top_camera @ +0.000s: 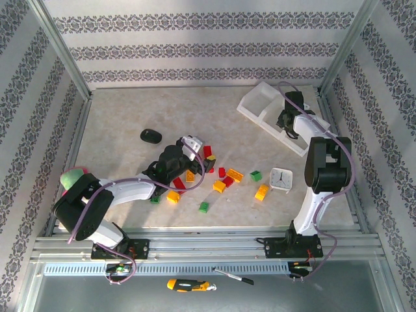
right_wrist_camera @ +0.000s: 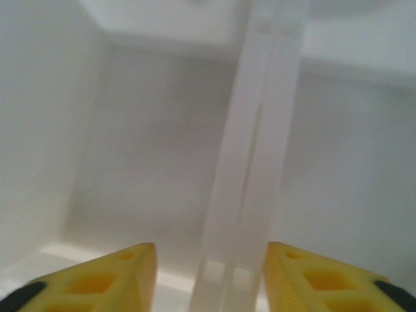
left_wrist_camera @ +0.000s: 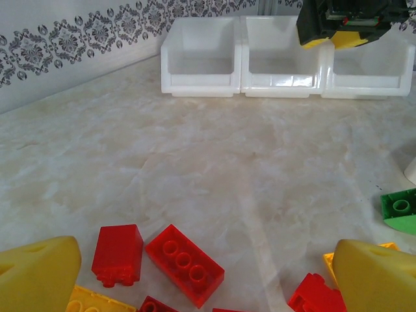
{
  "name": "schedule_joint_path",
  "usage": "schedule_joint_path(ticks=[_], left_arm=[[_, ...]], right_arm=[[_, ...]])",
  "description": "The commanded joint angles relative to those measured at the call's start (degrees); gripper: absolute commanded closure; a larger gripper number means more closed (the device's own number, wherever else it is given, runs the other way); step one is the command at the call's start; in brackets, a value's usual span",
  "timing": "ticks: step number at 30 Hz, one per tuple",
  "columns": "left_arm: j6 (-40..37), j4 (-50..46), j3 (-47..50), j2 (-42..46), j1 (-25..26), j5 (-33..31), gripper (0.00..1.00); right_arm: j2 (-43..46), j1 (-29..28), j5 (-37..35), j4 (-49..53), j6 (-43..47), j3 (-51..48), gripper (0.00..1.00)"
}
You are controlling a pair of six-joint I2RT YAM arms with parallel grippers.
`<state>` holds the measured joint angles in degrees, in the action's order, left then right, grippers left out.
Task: Sort the legos into containers by color
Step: Move the container to the top-center of the table.
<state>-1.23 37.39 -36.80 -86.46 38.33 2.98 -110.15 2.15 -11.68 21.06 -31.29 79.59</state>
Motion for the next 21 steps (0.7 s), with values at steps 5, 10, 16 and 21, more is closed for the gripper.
schedule_joint_path(ticks=[5,10,16,21], left_arm=[[-0.59,1.14,-0.49,1.92,0.97,-0.91,0.01],[-0.87,1.07,0.14,2.93,1.00,-1.84,0.01],[-1.40,-0.95,0.84,4.55,0.96,-2.33,0.01],[0.29,-3.37,3.05,7.81,0.88,-4.17,0.01]], right_arm=[[-1.47,0.22,-0.59,2.17,-0.25,2.84,0.71],[-1.19,0.07,1.27,2.41,0.00,2.86,0.79],[-1.03,-2.53,2.29,2.10,1.08,3.68,0.79],[-2.35,-7.26,2.75,0.94,3.95,5.66,0.77]])
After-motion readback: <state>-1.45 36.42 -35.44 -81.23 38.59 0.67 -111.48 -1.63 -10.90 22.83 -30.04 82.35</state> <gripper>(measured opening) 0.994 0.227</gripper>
